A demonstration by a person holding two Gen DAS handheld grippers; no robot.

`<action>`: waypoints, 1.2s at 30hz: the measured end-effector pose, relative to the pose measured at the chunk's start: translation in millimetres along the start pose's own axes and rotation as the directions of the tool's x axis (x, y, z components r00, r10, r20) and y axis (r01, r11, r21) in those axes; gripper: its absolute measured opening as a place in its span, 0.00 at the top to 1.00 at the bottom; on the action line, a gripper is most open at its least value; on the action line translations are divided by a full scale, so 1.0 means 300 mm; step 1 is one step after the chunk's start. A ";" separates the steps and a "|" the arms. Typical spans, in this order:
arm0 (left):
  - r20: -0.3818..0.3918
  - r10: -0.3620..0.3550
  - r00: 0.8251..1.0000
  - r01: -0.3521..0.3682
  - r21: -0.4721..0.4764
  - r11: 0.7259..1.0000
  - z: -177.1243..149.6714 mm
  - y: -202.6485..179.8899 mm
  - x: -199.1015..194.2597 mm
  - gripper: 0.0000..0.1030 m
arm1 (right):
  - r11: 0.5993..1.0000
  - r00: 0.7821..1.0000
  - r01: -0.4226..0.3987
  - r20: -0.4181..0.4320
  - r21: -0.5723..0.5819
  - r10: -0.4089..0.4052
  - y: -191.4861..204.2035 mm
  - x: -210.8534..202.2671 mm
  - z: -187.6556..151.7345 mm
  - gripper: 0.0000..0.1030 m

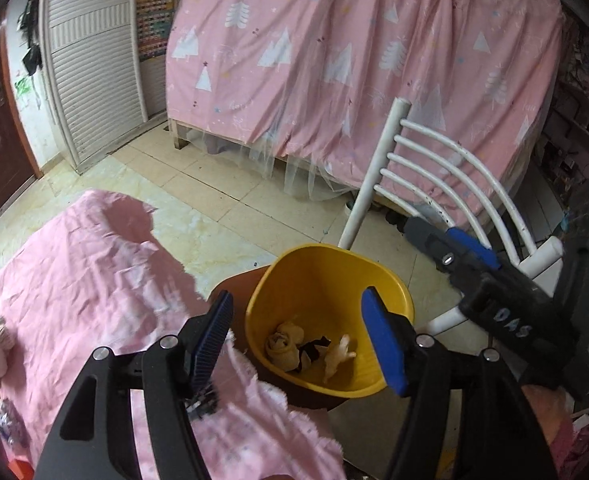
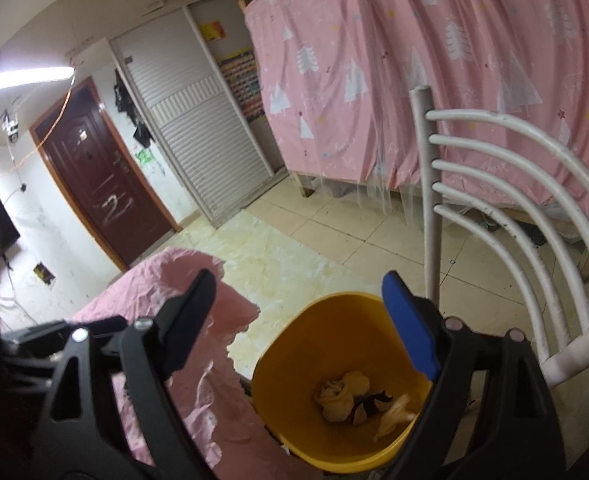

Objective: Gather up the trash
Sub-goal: 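Carry the tissue and glove over the yellow bin and open both tools, then move both open tools back over the items on the bed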

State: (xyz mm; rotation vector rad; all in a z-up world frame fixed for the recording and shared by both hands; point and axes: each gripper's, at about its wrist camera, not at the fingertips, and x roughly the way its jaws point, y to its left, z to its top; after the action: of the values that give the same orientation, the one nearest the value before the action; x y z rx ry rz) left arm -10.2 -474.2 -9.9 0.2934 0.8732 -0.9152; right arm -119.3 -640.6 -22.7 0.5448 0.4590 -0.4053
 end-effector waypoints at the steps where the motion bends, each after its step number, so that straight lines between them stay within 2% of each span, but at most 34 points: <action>1: 0.010 0.000 1.000 0.000 -0.012 1.000 -0.008 0.020 -0.025 0.44 | 1.000 1.000 -0.002 -0.005 -0.005 0.002 0.010 0.001 -0.005 0.20; 6: 0.061 0.009 0.998 -0.003 -0.091 0.996 -0.065 0.133 -0.146 0.37 | 0.998 0.998 -0.047 -0.035 -0.035 0.046 0.108 0.013 -0.036 0.17; 15: 0.122 0.096 0.988 -0.072 -0.190 0.979 -0.185 0.331 -0.331 0.30 | 0.979 0.984 -0.154 -0.109 -0.134 0.140 0.375 0.059 -0.110 0.17; 21: 0.125 0.174 0.977 -0.141 -0.240 0.960 -0.263 0.452 -0.414 0.28 | 0.954 0.968 -0.222 -0.160 -0.200 0.192 0.560 0.093 -0.164 0.14; 29: 0.063 0.327 0.943 -0.291 -0.324 0.900 -0.388 0.605 -0.459 0.19 | 0.919 0.947 -0.290 -0.218 -0.267 0.236 0.765 0.122 -0.241 0.14; 36: -0.008 0.424 0.906 -0.388 -0.419 0.821 -0.508 0.741 -0.479 0.17 | 0.883 0.914 -0.368 -0.284 -0.290 0.288 0.900 0.162 -0.289 0.14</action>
State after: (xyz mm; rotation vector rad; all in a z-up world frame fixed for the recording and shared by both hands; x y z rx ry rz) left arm 40.4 -173.4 -25.1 0.0641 0.8578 -0.3250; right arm 23.7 -391.5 -6.2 0.3251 0.6359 0.0732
